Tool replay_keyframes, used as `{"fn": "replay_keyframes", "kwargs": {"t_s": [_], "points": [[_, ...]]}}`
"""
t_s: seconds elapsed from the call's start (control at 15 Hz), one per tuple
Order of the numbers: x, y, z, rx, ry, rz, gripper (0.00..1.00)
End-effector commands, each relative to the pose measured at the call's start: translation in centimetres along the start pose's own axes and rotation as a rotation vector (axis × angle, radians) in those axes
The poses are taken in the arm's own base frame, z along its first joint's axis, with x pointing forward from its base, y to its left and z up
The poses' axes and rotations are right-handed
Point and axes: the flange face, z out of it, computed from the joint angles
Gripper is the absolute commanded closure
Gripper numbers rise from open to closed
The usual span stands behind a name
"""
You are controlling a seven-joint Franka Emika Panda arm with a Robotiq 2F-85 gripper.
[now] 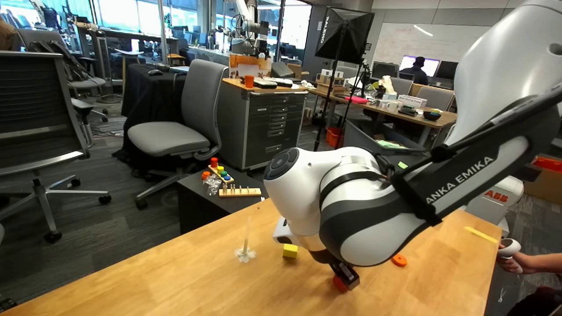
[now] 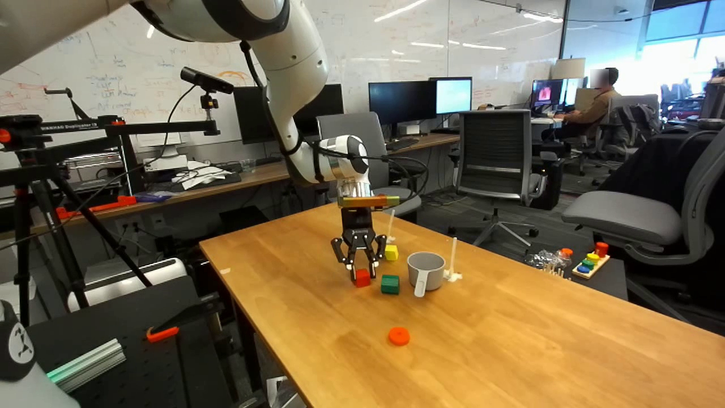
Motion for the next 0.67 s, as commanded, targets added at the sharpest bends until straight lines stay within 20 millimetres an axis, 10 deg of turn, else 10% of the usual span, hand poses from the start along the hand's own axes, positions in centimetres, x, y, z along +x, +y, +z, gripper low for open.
{"fn": "replay_keyframes", "kwargs": {"t_s": [0.0,0.6], "points": [[-1.5,1.0,-1.8,-0.013,0.007,0.048,0.81],[-10.9,4.7,-11.1,-0.107,0.111,0.221,0.87]]}}
